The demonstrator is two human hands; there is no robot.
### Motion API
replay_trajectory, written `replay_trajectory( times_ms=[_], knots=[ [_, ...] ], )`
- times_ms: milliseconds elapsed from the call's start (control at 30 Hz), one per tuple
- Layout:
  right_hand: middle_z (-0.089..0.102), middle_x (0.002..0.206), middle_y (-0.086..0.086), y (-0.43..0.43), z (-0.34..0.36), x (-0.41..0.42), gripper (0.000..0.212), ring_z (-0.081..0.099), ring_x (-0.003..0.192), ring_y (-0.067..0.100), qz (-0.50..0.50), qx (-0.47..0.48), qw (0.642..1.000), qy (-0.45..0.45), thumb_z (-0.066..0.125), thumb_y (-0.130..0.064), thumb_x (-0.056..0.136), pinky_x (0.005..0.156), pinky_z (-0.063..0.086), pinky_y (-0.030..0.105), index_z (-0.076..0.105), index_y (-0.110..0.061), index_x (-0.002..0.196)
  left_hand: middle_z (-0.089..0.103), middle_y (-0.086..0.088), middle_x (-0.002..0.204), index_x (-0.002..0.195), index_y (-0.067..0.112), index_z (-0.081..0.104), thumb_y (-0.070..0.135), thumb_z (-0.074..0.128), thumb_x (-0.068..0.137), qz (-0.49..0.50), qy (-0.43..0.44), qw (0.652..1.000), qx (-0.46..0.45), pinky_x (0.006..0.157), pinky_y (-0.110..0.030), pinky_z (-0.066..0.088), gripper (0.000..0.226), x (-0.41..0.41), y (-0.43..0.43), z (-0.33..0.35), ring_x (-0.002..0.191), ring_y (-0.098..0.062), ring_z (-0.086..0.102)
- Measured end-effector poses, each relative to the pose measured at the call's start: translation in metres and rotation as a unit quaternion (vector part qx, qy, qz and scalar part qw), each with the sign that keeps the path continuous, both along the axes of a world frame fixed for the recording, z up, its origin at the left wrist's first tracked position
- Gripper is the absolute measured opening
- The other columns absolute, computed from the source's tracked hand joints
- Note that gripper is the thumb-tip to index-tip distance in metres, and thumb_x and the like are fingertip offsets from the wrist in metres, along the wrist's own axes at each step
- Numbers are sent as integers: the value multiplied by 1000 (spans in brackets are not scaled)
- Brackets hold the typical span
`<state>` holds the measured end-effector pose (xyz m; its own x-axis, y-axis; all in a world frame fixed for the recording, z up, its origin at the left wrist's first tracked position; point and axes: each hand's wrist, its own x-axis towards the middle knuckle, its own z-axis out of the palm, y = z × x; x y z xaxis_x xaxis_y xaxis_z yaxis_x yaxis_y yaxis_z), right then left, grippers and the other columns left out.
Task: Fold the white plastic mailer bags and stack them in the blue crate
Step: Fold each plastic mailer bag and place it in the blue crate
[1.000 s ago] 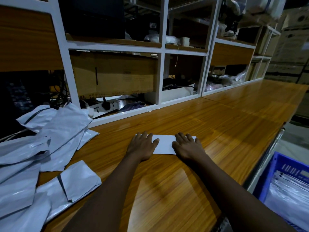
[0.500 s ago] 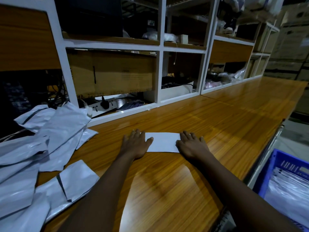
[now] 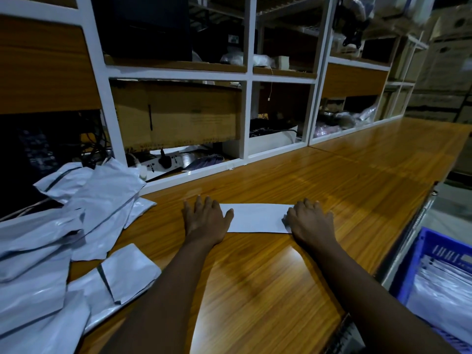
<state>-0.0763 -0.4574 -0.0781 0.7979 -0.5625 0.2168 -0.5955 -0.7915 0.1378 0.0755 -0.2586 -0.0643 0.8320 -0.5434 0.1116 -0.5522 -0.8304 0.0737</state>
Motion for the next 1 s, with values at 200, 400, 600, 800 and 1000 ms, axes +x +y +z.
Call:
replay_trajectory(
  times_ms=[200, 400, 600, 800, 1000],
  knots=[
    [57, 134, 26, 25, 2, 16, 54, 56, 123, 41, 233, 56, 970, -46, 34, -37, 99, 93, 51, 57, 57, 0, 130, 29, -3, 160, 152, 16, 30, 37, 23, 107, -163, -107, 979, -61, 121, -48, 11, 50, -21, -17, -3, 150, -23, 18],
    [9, 166, 4, 20, 6, 24, 56, 9, 153, 25, 230, 94, 967, 54, 25, -42, 108, 119, 13, 53, 15, -22, 158, 15, 6, 164, 156, 27, 19, 47, 26, 106, -229, 40, 972, -45, 121, -41, 5, 55, -14, -24, -6, 151, -14, 10],
    [-2, 167, -7, -1, 16, 28, 97, -3, 153, 23, 142, 159, 971, 110, 26, -83, 82, 119, 0, 57, 1, -29, 158, 12, 7, 165, 154, 43, 17, 86, 35, 77, -166, 80, 983, -12, 121, -53, 7, 90, 12, -13, -6, 151, -24, 9],
    [-6, 167, 2, -14, 7, 19, 86, -2, 150, 42, 154, 81, 976, 128, -2, -88, 77, 117, 9, 64, 0, -46, 152, 0, 1, 166, 156, 41, 7, 90, 41, 72, -126, 114, 985, 13, 119, -54, 0, 103, 14, -7, -2, 152, -25, -2],
    [31, 157, 8, -8, 2, 15, 69, 27, 142, 34, 63, 68, 996, -7, 13, -69, 94, 108, 27, 61, 34, -28, 147, -1, -5, 166, 157, 32, 4, 94, 29, 71, -106, 48, 993, 24, 117, -60, -9, 109, 8, -6, -2, 152, -27, -4]
  ],
)
